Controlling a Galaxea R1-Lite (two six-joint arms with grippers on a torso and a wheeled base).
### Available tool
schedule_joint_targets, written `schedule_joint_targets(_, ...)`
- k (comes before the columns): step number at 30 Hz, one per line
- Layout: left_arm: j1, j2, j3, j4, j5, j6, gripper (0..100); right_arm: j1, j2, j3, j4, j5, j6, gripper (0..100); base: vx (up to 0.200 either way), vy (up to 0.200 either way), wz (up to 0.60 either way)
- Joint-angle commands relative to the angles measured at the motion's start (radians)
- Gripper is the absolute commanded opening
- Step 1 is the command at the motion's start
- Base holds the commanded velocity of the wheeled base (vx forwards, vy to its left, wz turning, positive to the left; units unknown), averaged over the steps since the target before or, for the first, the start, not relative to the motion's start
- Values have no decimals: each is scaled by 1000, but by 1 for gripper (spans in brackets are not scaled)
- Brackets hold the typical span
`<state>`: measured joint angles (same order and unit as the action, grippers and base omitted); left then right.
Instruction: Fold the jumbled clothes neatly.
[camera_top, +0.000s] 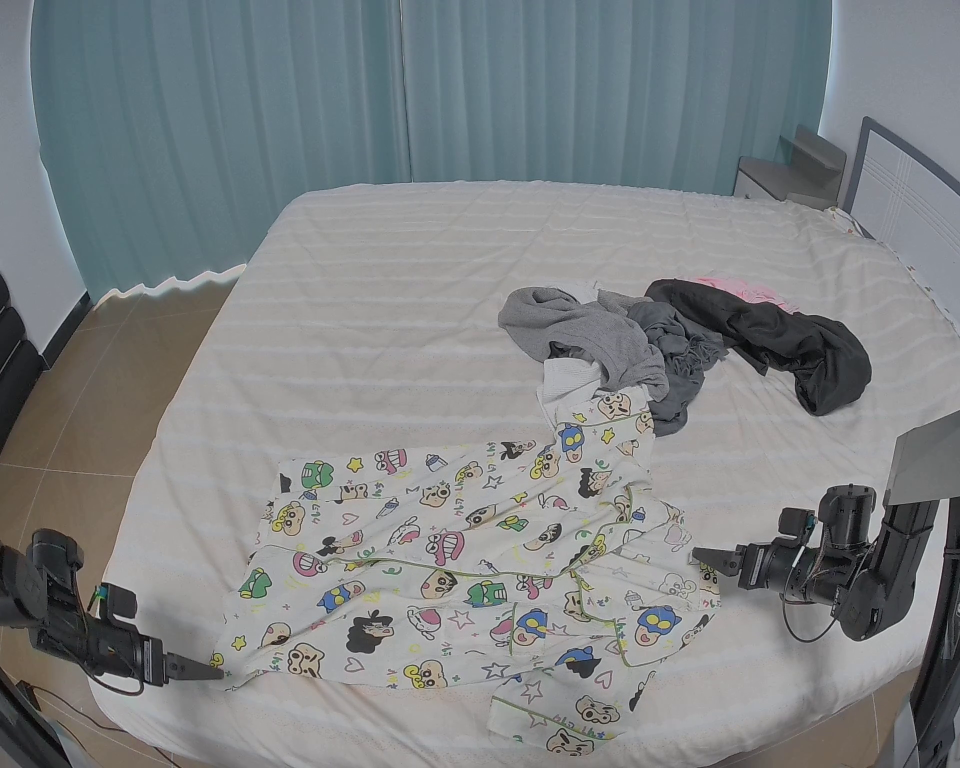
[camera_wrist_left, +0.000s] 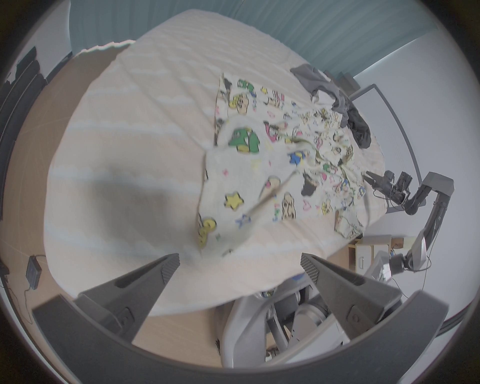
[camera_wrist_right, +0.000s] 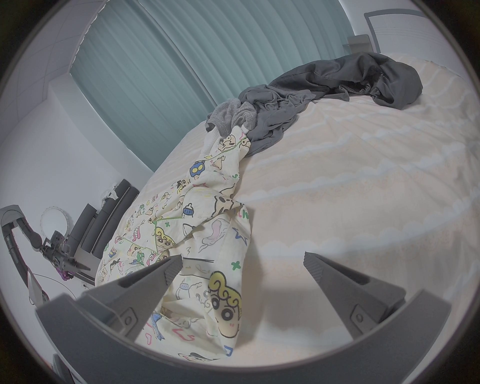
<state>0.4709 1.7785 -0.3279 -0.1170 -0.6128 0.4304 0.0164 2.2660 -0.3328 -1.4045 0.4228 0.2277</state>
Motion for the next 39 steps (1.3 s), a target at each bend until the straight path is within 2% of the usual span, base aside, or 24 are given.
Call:
schedule_joint_targets(1,-18,-25,-126,-10,-30,-81,100,7,-3,-3,-2,1,2,100,0,0,0)
schedule_joint_targets(2,-29,-28,-142,-10,-30,-98,100,8,-3,-2,-2,1,2,100,0,0,0)
schedule_joint_targets(3,-80,-31,-203,-9,-30,-170,100,11,-5,-2,-2,1,2,100,0,0,0)
schedule_joint_targets(4,-83,-31,-209,-9,-30,-177,100,11,-5,0,-2,1,2,100,0,0,0)
schedule_joint_targets(5,-138,-31,-286,-9,-21,-292,100,13,-5,0,-2,1,2,100,0,0,0)
schedule_joint_targets(7,-212,-25,-376,-9,-10,-441,100,13,-3,-2,-2,1,2,100,0,0,0)
schedule_joint_targets(9,-275,-11,-467,-12,41,-550,100,13,-3,0,-2,1,2,100,0,0,0)
schedule_joint_targets(10,-298,13,-500,-12,76,-572,100,13,-3,0,-2,1,2,100,0,0,0)
schedule_joint_targets(15,-388,185,-648,-18,254,-584,100,11,-2,0,-2,1,2,100,0,0,0)
schedule_joint_targets(17,-405,226,-691,-32,266,-604,100,11,0,0,-2,1,2,100,0,0,0)
schedule_joint_targets(20,-442,285,-772,-56,286,-711,100,13,1,-2,-2,1,2,100,0,0,0)
schedule_joint_targets(22,-463,323,-816,-75,326,-774,100,13,1,-2,-2,1,1,100,0,0,0)
schedule_joint_targets(24,-474,363,-846,-102,369,-786,100,13,1,-2,-2,-1,1,100,0,0,0)
schedule_joint_targets(27,-477,395,-872,-139,384,-794,100,13,1,0,-2,1,1,100,0,0,0)
schedule_joint_targets(39,-474,498,-984,-141,401,-791,100,13,3,-3,-2,1,1,100,0,0,0)
